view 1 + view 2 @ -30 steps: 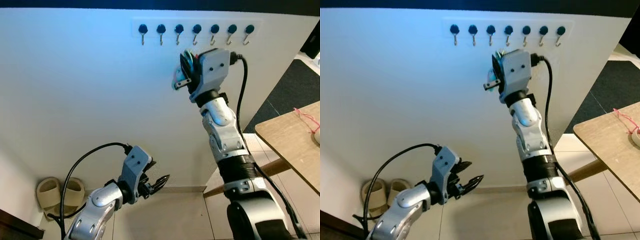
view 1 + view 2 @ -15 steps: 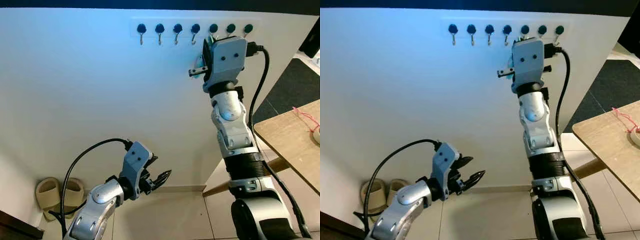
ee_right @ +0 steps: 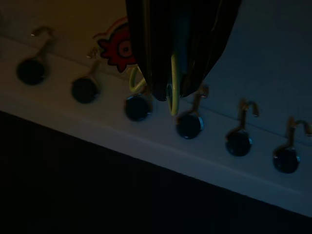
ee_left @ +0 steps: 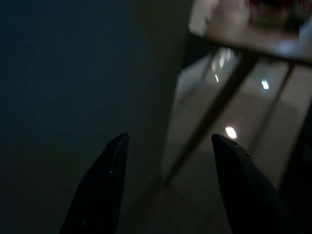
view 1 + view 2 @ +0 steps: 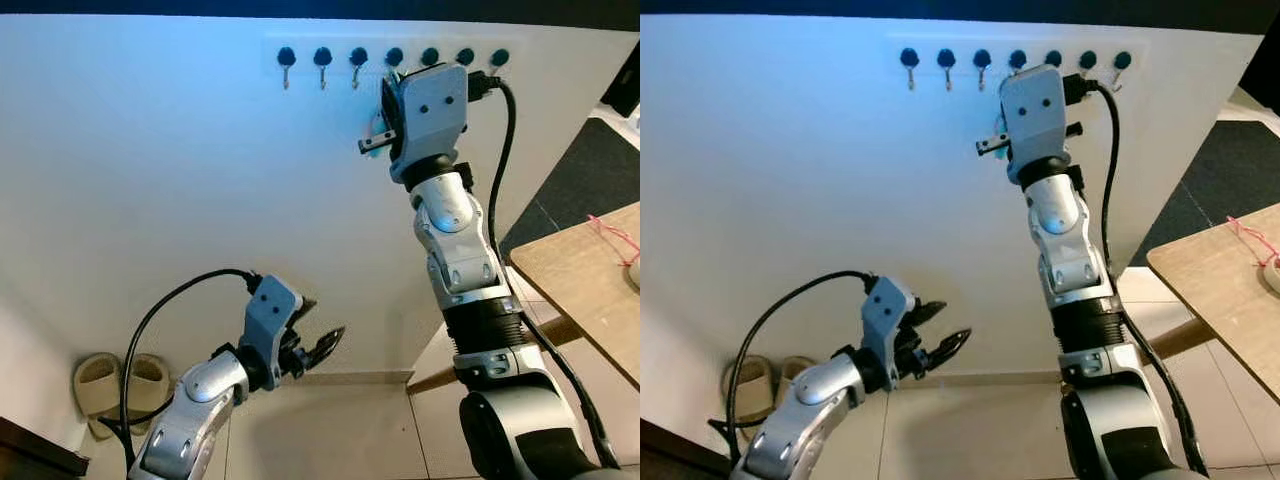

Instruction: Hang keys on a hook

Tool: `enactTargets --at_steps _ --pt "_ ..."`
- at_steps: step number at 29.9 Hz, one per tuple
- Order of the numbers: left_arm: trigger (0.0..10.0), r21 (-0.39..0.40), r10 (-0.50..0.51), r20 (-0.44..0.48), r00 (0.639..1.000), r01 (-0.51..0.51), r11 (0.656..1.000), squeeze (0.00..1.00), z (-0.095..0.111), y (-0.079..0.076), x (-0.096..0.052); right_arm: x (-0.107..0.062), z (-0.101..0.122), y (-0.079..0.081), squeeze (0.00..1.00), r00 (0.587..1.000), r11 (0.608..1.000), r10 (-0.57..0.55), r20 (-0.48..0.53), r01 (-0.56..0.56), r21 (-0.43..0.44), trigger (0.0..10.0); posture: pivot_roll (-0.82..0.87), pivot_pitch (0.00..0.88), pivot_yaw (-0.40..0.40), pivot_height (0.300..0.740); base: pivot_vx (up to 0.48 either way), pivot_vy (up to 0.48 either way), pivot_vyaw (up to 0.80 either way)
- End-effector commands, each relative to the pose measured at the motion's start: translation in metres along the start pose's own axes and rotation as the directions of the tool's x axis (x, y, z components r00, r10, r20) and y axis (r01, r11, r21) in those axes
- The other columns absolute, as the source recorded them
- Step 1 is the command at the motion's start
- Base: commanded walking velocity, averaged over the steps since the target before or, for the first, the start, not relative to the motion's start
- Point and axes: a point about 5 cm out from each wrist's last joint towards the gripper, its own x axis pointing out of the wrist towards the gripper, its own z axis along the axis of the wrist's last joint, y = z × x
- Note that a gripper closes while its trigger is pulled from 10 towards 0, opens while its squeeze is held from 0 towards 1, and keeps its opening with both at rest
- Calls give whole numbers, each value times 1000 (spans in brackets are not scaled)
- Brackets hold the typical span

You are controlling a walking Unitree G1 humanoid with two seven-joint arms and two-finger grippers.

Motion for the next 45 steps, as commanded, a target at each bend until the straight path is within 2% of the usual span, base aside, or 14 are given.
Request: enactTargets --at_steps 1,3,4,5,11,12,15,20,25,31,45 --pt "10000 46 32 94 995 -37 998 0 17 2 2 -1 -3 0 0 1000 1000 2 -21 -2 12 0 73 117 -38 740 0 0 0" --pt "10000 100 53 147 988 -68 993 0 30 6 5 -1 -3 0 0 1000 1000 2 -24 -1 10 0 74 117 -39 740 0 0 0" --pt "10000 100 53 147 988 -68 993 0 30 6 5 -1 -3 0 0 1000 1000 2 -24 -1 10 0 74 117 -39 740 0 0 0" --pt "10000 128 56 191 980 -81 988 0 41 8 7 0 -4 -1 0 1000 1000 2 -28 -1 12 0 74 117 -39 740 0 0 0" --pt "10000 182 41 280 959 -96 979 0 65 9 12 0 -5 -3 0 999 1000 -3 -36 4 20 0 72 114 -37 740 0 0 0" --pt "10000 193 51 331 942 -120 974 0 76 10 14 0 -5 -4 0 999 1000 -7 -37 8 22 0 72 113 -36 740 0 0 0" --pt "10000 230 64 383 922 -162 960 0 87 12 15 1 -5 -5 0 999 1000 -10 -39 11 22 0 73 113 -37 740 0 0 0" --pt "10000 231 77 430 899 -193 954 0 95 16 17 1 -7 -6 0 999 1000 -10 -41 11 19 0 69 111 -38 740 0 0 0" --pt "10000 238 66 437 897 -186 953 0 97 16 20 2 -8 -5 0 999 1000 -6 -42 6 16 0 66 109 -38 740 0 0 0" --pt "10000 299 78 363 929 -195 934 0 86 18 29 4 -5 -4 0 1000 1000 13 -22 -13 6 0 62 102 -37 740 0 0 0" --pt "10000 298 118 373 920 -240 924 0 84 26 29 7 4 -1 0 999 999 44 20 -44 -7 0 58 92 -39 740 0 0 0"
